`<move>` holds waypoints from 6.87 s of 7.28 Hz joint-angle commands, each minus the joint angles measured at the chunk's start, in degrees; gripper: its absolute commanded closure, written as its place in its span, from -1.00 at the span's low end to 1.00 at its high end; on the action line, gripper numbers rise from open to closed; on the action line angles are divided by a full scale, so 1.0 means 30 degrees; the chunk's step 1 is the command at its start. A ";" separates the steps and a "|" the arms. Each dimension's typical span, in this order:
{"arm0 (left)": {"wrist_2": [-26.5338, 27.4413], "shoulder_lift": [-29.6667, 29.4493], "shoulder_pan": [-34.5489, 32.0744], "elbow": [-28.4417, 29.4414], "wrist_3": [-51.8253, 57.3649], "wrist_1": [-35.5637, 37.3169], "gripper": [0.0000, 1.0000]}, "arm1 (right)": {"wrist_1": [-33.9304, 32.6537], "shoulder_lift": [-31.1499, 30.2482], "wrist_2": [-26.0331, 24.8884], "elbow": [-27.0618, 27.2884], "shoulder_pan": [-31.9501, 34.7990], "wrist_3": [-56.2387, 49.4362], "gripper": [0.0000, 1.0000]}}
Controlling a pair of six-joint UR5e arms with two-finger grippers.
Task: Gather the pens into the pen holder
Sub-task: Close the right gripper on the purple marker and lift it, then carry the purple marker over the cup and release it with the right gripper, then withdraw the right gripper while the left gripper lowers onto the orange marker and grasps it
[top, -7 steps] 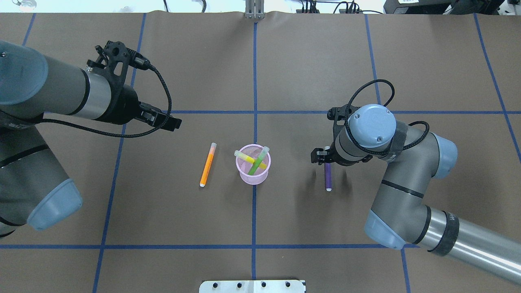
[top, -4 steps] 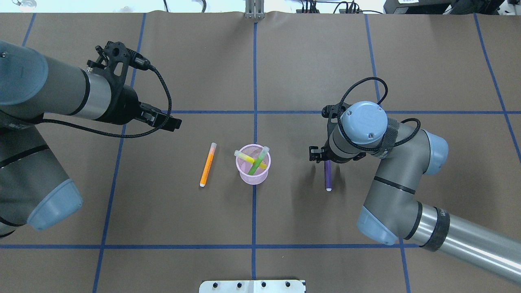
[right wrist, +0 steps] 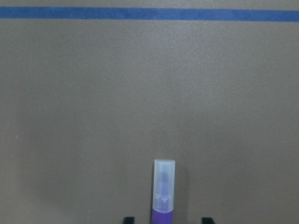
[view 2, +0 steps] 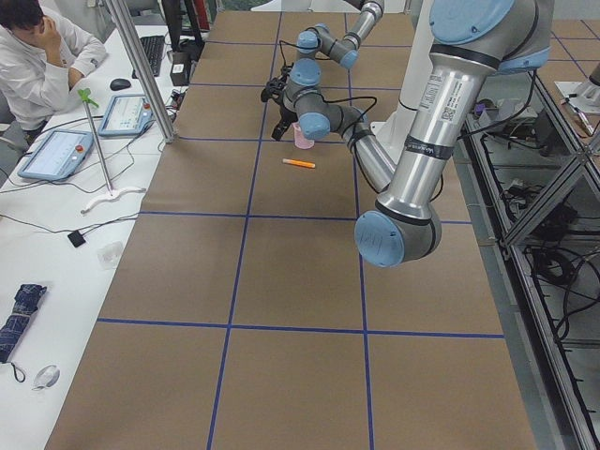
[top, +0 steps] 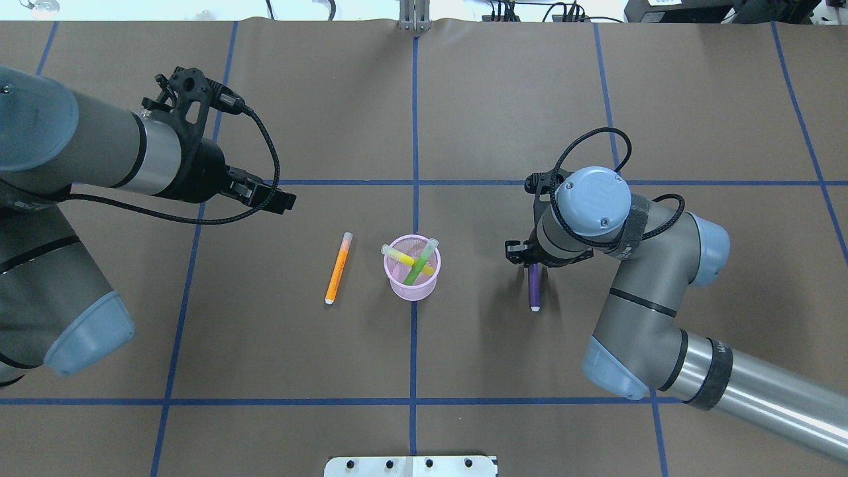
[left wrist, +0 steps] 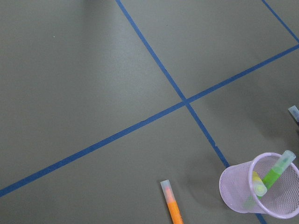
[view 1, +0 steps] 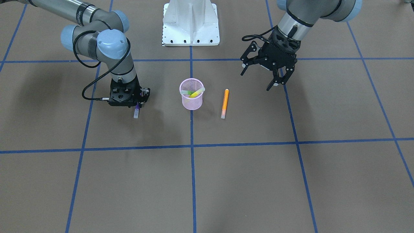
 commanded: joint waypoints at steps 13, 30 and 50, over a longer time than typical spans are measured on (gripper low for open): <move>-0.0029 0.0009 0.0175 0.0234 0.0105 0.0001 -1.00 | 0.0093 0.0258 -0.5620 0.2784 0.0029 0.0199 1.00; -0.0117 -0.0314 0.0380 0.1171 -0.0070 -0.0204 -1.00 | 0.0426 0.3921 -1.7020 0.2491 -0.6018 0.3455 -0.99; 0.3310 -0.4031 0.4628 0.8201 -0.4960 -0.0234 0.00 | -0.2484 0.0376 0.3956 0.3409 0.7968 -0.7944 -1.00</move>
